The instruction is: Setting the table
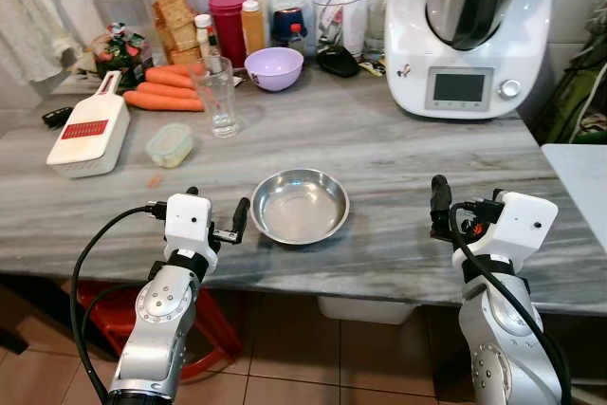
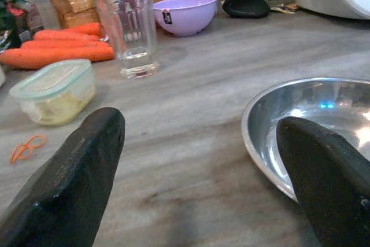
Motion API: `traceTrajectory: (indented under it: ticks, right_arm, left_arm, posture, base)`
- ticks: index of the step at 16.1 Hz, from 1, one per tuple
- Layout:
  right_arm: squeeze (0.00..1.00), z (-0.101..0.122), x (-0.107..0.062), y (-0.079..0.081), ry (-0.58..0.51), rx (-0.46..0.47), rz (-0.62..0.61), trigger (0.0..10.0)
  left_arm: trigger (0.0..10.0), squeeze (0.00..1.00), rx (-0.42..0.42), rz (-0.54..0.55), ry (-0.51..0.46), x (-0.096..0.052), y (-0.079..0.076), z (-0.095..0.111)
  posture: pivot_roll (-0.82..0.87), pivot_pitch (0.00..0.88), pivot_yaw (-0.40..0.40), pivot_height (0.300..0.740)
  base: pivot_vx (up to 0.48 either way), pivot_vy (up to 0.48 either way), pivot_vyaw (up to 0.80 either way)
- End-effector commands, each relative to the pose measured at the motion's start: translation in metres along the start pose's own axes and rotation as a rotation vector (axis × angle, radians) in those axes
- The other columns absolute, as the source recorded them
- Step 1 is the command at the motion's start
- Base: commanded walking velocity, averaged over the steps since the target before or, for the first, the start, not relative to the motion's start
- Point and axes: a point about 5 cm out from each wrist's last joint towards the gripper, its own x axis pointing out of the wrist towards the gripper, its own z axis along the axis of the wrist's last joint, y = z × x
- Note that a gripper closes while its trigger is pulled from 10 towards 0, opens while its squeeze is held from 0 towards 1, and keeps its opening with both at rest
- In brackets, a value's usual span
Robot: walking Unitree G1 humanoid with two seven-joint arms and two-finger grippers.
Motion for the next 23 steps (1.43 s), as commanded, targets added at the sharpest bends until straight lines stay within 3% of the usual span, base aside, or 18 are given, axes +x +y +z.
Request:
traceTrajectory:
  ticks: [1, 13, 21, 23]
  right_arm:
    - [0.0, 0.004, -0.001, 0.004, -0.012, 0.009, 0.019, 10.0]
    - [0.0, 0.001, 0.004, -0.001, 0.007, 0.037, -0.018, 10.0]
    - [0.0, -0.004, 0.008, -0.002, 0.015, -0.079, -0.027, 10.0]
    - [0.0, -0.008, 0.006, 0.002, 0.066, -0.005, 0.0, 10.0]
  left_arm:
    - [10.0, 0.0, 0.011, 0.016, 0.006, 0.001, 0.003, 0.001]
    - [10.0, 0.0, 0.027, 0.007, 0.023, 0.0, 0.005, -0.003]
    - [10.0, 0.0, 0.035, 0.004, 0.025, -0.003, 0.008, -0.004]
    - [10.0, 0.0, 0.034, -0.003, 0.025, -0.002, 0.006, -0.004]
  posture:
    - [-0.03, 0.0, 0.064, 0.74]
    - [-0.03, 0.0, 0.062, 0.74]
    - [-0.02, 0.0, 0.063, 0.74]
    - [-0.02, 0.0, 0.063, 0.74]
  base:
    - [-0.274, 0.0, 0.0]
    - [-0.327, 0.0, 0.0]
    - [-0.328, 0.0, 0.0]
    - [-0.309, 0.0, 0.0]
